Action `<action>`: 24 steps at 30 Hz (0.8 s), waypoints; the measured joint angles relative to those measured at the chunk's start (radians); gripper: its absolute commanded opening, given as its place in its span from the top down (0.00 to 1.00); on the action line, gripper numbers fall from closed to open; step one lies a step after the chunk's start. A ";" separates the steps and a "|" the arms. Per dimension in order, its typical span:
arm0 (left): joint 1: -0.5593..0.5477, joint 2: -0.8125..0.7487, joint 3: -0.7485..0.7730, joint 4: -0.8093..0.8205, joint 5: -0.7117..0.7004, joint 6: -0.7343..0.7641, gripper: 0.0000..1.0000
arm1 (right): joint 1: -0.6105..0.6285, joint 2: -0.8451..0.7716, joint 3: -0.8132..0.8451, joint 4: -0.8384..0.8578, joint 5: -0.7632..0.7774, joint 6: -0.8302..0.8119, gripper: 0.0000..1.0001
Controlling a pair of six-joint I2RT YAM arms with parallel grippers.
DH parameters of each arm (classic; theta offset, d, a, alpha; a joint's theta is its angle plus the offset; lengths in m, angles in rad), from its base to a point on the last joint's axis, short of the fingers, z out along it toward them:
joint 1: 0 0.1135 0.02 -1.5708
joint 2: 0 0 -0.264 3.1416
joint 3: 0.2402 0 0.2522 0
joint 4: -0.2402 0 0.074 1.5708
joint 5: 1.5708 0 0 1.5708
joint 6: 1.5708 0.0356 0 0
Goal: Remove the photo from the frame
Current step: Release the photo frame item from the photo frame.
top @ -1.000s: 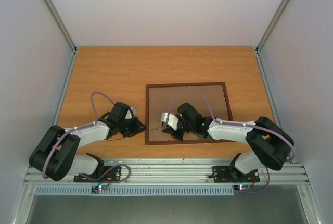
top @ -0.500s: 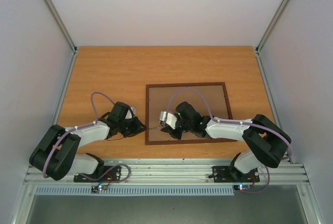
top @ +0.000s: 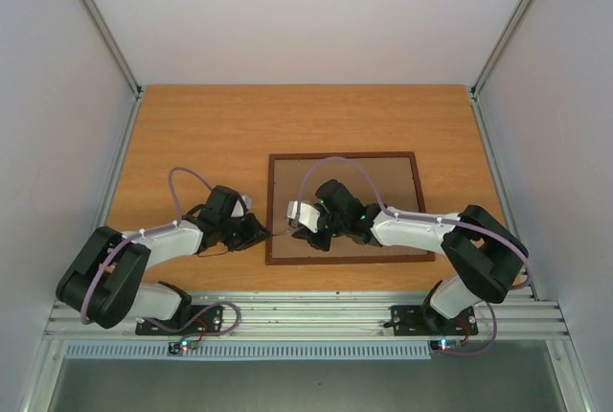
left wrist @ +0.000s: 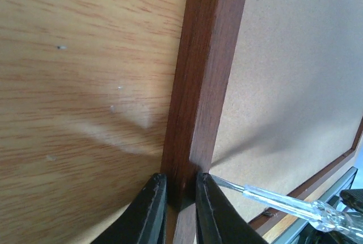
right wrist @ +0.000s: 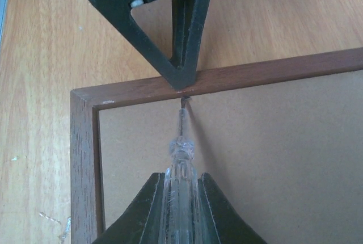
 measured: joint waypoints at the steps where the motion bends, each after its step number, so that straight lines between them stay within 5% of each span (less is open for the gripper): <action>1: 0.001 0.002 0.002 0.000 0.000 0.003 0.85 | 0.000 0.004 0.017 -0.023 0.000 -0.013 0.99; 24: 0.008 0.021 0.031 -0.018 -0.002 0.062 0.92 | 0.051 0.143 0.326 -0.265 -0.013 -0.182 0.99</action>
